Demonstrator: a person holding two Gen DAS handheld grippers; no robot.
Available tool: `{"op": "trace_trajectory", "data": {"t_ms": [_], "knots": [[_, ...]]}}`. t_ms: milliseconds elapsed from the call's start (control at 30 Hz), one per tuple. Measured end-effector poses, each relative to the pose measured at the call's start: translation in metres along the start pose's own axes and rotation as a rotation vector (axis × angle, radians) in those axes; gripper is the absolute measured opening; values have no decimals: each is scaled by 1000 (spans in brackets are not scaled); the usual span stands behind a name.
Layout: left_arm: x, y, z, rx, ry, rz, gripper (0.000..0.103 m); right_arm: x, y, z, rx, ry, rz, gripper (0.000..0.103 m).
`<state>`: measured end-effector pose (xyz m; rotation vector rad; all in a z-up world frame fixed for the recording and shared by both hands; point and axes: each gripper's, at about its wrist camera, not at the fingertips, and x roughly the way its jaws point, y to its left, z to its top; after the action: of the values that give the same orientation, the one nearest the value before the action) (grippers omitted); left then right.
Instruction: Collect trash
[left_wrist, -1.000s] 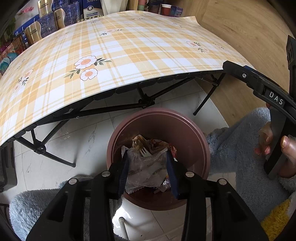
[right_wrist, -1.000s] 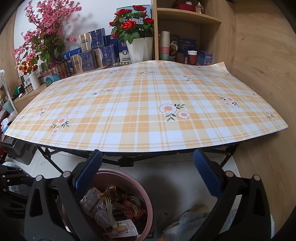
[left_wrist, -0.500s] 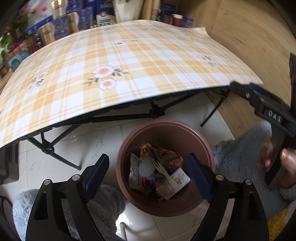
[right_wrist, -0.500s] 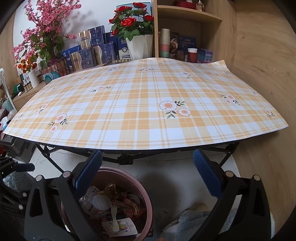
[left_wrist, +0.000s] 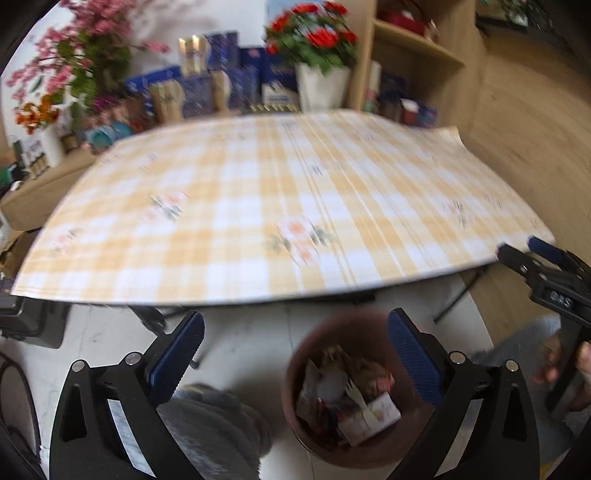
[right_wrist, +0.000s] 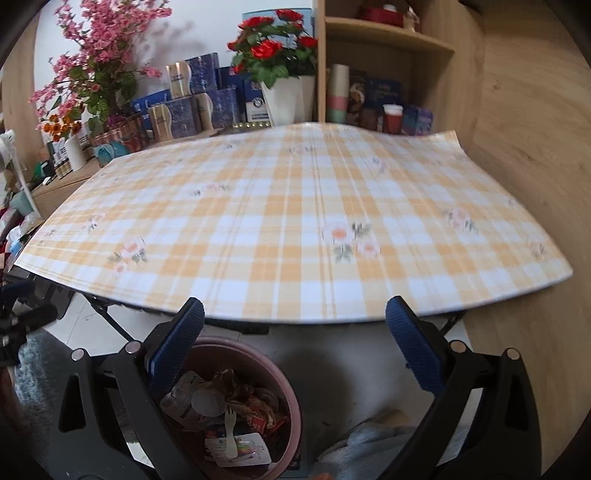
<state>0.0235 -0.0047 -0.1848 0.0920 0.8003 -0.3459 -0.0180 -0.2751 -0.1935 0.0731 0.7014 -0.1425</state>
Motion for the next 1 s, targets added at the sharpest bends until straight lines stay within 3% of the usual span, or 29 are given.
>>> {"op": "trace_trajectory", "data": {"t_ms": [200,467,767,1000], "knots": [[-52,7,52,1,-168,83,97,-44,2,58,-51,-83,-16,97],[-131,0,108,30,-366,94,97,-105,10,116,-76,-188,-26,97],[-173,-6,121,31,-419,100,97,-140,22,128,-86,-230,-6,97],[-182,-11,117,76,-423,110,97,-148,20,129,-64,-233,-8,97]]}}
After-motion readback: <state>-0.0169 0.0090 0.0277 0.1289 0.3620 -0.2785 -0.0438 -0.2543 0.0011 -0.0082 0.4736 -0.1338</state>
